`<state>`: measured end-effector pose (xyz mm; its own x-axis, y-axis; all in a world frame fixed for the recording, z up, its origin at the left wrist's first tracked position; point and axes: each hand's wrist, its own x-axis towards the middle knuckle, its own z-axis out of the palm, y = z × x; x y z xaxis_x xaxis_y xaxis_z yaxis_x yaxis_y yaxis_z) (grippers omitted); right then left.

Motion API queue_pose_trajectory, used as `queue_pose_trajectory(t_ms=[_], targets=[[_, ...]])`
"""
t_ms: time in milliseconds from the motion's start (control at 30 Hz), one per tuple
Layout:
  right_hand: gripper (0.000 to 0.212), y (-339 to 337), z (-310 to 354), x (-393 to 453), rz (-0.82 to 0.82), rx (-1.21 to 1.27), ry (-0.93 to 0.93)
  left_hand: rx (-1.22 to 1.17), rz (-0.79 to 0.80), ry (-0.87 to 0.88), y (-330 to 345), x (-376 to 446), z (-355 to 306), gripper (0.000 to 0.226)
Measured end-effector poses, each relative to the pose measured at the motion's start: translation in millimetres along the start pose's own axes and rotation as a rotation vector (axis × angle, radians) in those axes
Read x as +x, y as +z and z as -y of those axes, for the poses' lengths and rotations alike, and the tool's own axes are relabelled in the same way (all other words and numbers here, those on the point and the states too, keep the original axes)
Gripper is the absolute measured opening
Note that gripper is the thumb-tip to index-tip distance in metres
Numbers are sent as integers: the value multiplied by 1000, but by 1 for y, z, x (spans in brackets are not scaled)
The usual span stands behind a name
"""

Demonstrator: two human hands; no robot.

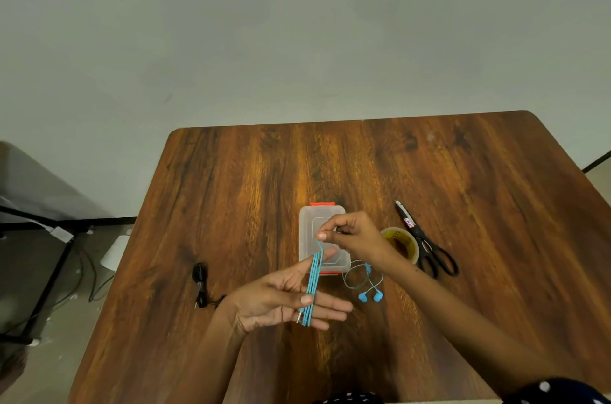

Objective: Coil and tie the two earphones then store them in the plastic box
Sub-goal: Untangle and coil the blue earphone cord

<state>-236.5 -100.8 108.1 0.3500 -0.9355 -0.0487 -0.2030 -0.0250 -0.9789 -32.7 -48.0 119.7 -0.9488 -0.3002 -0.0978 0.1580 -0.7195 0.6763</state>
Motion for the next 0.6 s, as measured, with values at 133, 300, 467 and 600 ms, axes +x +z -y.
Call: queue_pose_trajectory(t_ms=[133,300,467,600], targets=[[4,12,-12,-10,-83,71,39,-28,-10,36,3,3,2,64],[9,11,-19,-14,-179,63,64,-21,-49,18,5,0,0,58],[8,13,-17,-16,-171,48,77,1,-22,-12,5,0,-2,62],[10,26,-17,-24,-154,137,117,36,-68,23,1,-1,-4,68]])
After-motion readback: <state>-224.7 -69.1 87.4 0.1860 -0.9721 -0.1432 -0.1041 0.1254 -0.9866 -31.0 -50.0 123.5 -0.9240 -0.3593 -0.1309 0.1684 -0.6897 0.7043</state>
